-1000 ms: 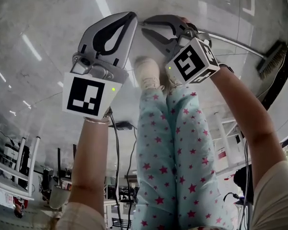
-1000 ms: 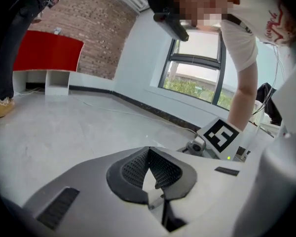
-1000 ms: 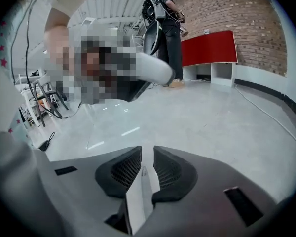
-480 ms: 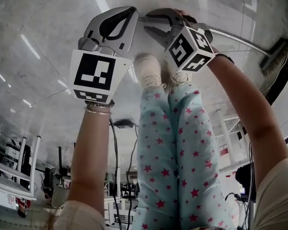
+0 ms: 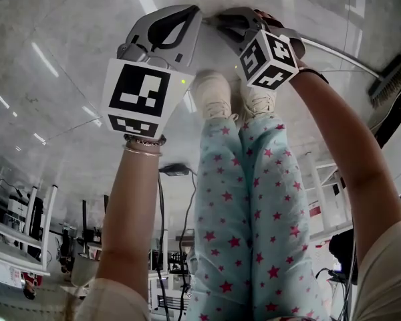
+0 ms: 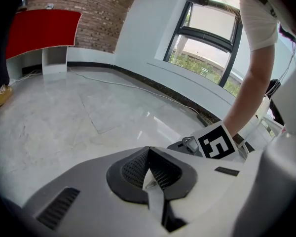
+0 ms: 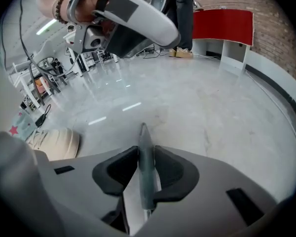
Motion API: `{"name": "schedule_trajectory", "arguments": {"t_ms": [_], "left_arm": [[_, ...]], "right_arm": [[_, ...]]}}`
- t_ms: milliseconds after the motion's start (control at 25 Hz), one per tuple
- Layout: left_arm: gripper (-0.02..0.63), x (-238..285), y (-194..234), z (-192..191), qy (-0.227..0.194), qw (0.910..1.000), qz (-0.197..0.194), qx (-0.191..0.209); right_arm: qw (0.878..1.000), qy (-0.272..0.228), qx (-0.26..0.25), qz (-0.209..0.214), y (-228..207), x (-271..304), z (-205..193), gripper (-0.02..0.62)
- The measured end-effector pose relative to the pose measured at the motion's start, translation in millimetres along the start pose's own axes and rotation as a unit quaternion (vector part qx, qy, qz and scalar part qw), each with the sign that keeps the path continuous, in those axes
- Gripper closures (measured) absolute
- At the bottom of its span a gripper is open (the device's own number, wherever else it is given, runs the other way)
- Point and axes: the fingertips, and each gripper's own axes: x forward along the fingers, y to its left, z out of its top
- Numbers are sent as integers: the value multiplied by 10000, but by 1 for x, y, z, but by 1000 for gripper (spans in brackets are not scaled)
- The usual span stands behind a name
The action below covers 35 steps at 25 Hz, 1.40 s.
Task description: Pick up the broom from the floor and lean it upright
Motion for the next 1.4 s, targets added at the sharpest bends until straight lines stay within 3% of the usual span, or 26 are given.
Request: {"name": "schedule_trajectory", "arguments": {"t_ms": [280, 440, 600, 760, 880, 1080, 1280, 1400], "left_arm": [[589, -8, -4, 14, -284, 9994, 202, 29], [590, -21, -17, 36, -436, 9984, 56, 345], [589, -50, -19, 80, -697, 9949, 166, 712], [589, -83, -26, 145, -1101, 9902, 377, 769], [589, -106, -45, 184, -1104, 9899, 298, 836], [589, -139, -85, 252, -1287, 9855, -15, 1105], [590, -164, -147, 317, -1482, 9797, -373, 1299], [589, -175, -183, 337, -1355, 9776, -607, 1492]], "right_arm": [[9985, 405, -353, -79, 1, 1, 4, 491], [9983, 137, -394, -406, -6, -30, 20, 491], [9958, -358, -378, -748, -21, -90, 53, 492], [9897, -720, -316, -1197, -48, -174, 78, 494], [9818, -880, -160, -1677, -64, -244, 98, 494], [9507, -1116, 339, -2875, -86, -362, 130, 494], [9005, -1201, 999, -4059, -99, -478, 141, 494], [8634, -1269, 1443, -4664, -97, -541, 140, 494]]}}
